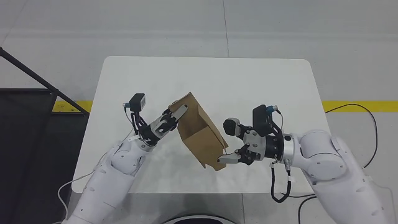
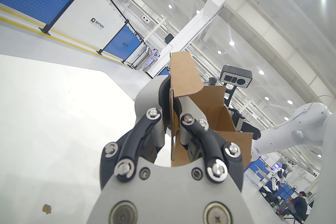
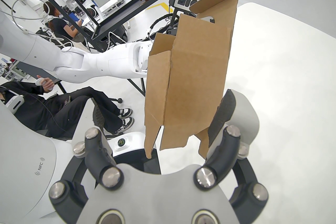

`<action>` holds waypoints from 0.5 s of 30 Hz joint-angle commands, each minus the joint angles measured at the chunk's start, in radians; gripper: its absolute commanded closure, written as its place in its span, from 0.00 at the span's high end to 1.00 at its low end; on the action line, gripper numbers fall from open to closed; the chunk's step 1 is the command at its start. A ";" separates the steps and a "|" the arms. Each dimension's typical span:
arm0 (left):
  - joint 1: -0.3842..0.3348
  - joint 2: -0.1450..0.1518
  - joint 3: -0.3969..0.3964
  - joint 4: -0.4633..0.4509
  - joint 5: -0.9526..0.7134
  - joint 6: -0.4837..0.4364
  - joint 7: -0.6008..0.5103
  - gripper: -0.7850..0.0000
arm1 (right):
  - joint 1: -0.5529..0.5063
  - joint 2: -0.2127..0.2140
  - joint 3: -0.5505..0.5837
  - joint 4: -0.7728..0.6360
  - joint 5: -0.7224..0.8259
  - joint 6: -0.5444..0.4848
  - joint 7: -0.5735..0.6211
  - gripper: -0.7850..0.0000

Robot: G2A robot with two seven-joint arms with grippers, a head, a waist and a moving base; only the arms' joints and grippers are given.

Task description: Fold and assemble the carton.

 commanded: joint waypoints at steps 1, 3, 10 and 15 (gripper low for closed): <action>0.006 -0.001 0.000 -0.010 0.000 0.019 0.004 0.00 | -0.009 0.000 0.005 0.006 -0.020 0.017 -0.019 1.00; 0.013 -0.002 -0.001 -0.018 -0.001 0.039 0.017 0.00 | -0.026 0.001 0.013 0.010 -0.048 0.018 -0.041 1.00; 0.014 -0.009 0.008 -0.016 -0.030 0.049 0.044 0.00 | -0.140 0.010 0.100 -0.022 -0.188 0.076 -0.173 1.00; 0.007 -0.015 0.015 -0.002 -0.068 0.051 0.061 0.00 | -0.256 0.014 0.180 -0.033 -0.236 0.079 -0.311 1.00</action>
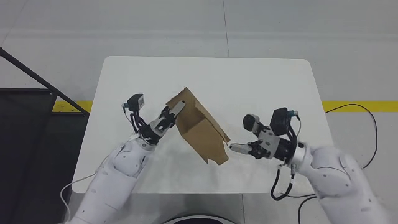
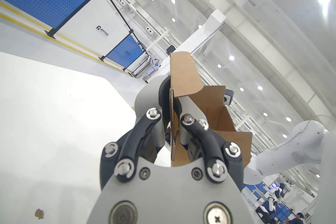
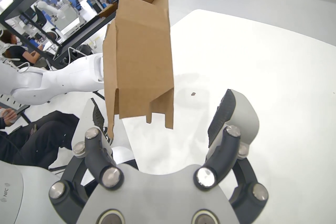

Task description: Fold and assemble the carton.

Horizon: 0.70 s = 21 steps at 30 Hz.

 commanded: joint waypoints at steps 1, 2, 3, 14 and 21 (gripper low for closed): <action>-0.002 -0.003 0.003 0.007 -0.019 0.003 0.008 0.00 | -0.045 0.000 0.028 0.002 -0.013 -0.008 -0.062 1.00; -0.003 -0.004 0.004 0.010 -0.029 0.005 0.011 0.00 | -0.066 0.000 0.039 0.003 -0.014 -0.016 -0.091 1.00; -0.005 -0.005 0.006 0.014 -0.040 0.008 0.014 0.00 | -0.084 0.000 0.050 0.004 -0.017 -0.023 -0.119 1.00; -0.016 -0.011 0.013 0.032 -0.102 0.019 0.009 0.00 | -0.161 -0.004 0.078 0.026 0.002 -0.043 -0.215 1.00; -0.010 -0.013 0.010 0.022 -0.105 0.041 0.020 0.00 | -0.163 -0.004 0.072 0.019 -0.018 -0.029 -0.210 1.00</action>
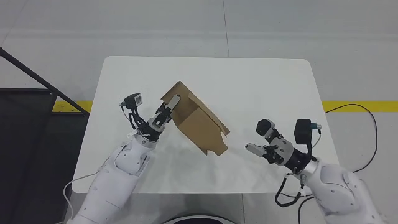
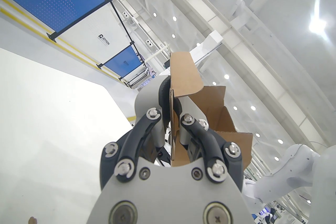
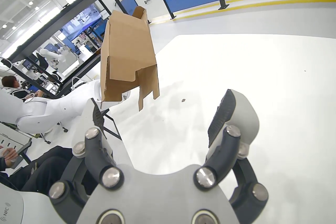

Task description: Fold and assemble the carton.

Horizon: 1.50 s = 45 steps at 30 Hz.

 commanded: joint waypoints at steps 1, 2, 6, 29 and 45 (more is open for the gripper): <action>0.008 -0.002 -0.001 -0.015 -0.007 0.029 0.013 0.00 | -0.003 -0.002 -0.009 -0.011 -0.029 0.018 0.004 1.00; 0.011 -0.003 -0.002 -0.018 -0.011 0.040 0.020 0.00 | -0.004 -0.003 -0.015 -0.013 -0.036 0.023 0.000 1.00; 0.013 -0.009 0.004 -0.021 -0.017 0.058 0.031 0.00 | -0.007 -0.008 -0.036 0.005 -0.031 0.028 -0.009 1.00; 0.010 -0.037 0.031 -0.007 -0.091 0.055 0.013 0.00 | 0.153 -0.070 -0.275 0.163 0.036 0.066 -0.105 0.84; 0.014 -0.049 0.029 0.001 -0.112 0.048 -0.012 0.00 | 0.192 -0.095 -0.308 0.202 0.060 0.048 -0.145 0.46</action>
